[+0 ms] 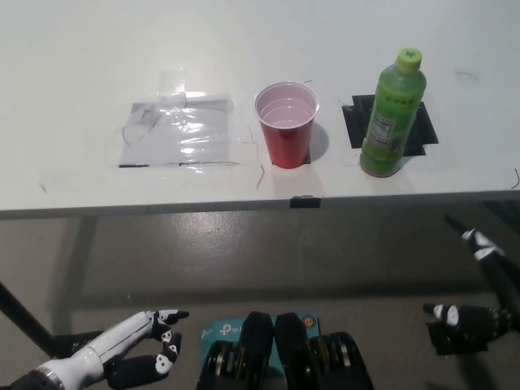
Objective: The robot uses its right hand to pick up a bottle kept in the middle of the desk and tilt it into a cup kept next to it to pour water out
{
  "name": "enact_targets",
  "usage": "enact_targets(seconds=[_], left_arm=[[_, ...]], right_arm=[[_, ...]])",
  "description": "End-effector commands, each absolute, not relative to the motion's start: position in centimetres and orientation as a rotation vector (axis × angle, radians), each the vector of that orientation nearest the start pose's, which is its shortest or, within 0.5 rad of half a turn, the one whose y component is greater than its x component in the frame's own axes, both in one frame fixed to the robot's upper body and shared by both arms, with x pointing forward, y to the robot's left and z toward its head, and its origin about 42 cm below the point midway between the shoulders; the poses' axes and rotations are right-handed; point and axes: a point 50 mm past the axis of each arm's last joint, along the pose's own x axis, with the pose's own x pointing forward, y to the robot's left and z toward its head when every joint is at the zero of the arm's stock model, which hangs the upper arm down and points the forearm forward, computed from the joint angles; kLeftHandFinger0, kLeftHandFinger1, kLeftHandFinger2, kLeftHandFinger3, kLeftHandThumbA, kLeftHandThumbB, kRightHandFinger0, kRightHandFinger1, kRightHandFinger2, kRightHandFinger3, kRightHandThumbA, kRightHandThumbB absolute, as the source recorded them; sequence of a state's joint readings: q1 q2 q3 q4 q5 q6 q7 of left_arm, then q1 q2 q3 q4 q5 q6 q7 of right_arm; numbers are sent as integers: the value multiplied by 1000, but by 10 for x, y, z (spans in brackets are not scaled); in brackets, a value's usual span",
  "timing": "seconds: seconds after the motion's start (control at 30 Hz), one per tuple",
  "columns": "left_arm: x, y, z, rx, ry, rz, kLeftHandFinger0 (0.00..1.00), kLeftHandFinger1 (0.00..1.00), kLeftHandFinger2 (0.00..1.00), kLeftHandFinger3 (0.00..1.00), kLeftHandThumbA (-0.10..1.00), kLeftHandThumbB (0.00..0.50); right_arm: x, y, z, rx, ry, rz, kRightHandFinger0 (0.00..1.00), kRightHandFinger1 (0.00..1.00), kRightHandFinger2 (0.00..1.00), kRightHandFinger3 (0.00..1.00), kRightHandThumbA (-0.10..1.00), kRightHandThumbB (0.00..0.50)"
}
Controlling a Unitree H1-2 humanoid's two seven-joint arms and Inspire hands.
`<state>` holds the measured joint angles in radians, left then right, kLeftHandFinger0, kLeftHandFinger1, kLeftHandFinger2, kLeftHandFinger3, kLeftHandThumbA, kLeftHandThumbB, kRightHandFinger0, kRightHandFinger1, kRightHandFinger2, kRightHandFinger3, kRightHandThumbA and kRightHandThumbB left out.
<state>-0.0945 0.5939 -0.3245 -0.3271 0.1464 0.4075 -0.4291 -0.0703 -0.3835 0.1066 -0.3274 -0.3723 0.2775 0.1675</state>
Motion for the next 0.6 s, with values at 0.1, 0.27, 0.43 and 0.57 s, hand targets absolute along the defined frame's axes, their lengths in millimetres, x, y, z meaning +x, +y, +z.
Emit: enact_targets(seconds=[0.1, 0.27, 0.43, 0.57], left_arm=[[275, 274, 171, 762, 205, -665, 908, 1000, 1000, 1000, 255, 351], [273, 274, 168, 761, 219, -665, 917, 1000, 1000, 1000, 241, 341], [271, 274, 165, 762, 224, -678, 930, 1000, 1000, 1000, 231, 327], [271, 273, 165, 757, 233, -670, 943, 1000, 1000, 1000, 215, 332]], right_arm=[[339, -302, 240, -618, -42, -8, 1000, 1000, 1000, 1000, 1000, 500], [373, -305, 251, -487, -50, -54, 1000, 1000, 1000, 1000, 1000, 500], [397, -296, 255, -373, -48, -73, 1000, 1000, 1000, 1000, 1000, 500], [424, -286, 252, -311, -8, -82, 1000, 1000, 1000, 1000, 993, 500]])
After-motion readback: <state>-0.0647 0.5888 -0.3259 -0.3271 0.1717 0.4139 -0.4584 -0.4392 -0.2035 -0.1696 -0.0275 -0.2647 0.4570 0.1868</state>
